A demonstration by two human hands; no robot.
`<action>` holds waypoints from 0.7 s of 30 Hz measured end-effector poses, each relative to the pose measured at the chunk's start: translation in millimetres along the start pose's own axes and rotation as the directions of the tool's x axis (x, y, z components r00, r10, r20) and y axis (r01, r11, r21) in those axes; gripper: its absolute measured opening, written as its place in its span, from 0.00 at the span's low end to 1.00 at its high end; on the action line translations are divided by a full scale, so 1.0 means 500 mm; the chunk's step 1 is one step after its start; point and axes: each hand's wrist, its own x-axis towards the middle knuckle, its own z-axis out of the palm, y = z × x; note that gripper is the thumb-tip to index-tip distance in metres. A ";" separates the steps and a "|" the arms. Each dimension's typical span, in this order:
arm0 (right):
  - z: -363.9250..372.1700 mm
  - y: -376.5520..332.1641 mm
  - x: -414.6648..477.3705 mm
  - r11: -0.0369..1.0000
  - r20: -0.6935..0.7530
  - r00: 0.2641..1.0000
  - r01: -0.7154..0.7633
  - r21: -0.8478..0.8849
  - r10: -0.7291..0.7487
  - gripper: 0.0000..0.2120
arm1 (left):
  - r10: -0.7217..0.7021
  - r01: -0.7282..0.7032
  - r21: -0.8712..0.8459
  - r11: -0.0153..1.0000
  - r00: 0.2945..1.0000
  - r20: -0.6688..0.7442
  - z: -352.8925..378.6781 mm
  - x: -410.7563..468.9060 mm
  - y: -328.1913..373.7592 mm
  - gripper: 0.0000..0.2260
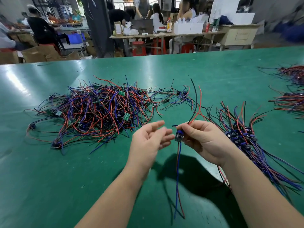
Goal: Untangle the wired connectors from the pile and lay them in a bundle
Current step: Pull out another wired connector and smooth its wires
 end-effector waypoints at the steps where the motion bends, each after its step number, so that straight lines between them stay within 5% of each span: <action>1: 0.000 0.002 -0.001 0.999 0.009 1.000 0.000 -0.033 0.000 0.06 | -0.062 0.062 0.005 0.998 0.996 0.059 0.001 -0.003 0.003 0.05; 5: 0.000 0.005 -0.003 0.985 0.008 1.000 -0.004 -0.174 0.005 0.06 | -0.177 0.165 0.090 0.982 0.972 0.154 0.004 -0.014 -0.001 0.03; 8: -0.006 -0.001 0.000 0.994 -0.062 0.998 0.004 -0.112 -0.011 0.05 | -0.288 0.269 0.116 0.956 0.935 0.205 -0.004 -0.010 0.012 0.02; 14: -0.091 -0.046 0.017 0.984 -0.450 0.889 0.150 0.100 -0.090 0.08 | -0.554 0.296 0.520 0.801 0.695 0.457 0.008 -0.051 -0.009 0.05; 21: -0.118 -0.051 0.025 0.951 -0.722 0.637 0.296 -0.095 -0.270 0.07 | -0.344 0.307 0.183 0.934 0.911 0.226 0.019 -0.032 -0.003 0.03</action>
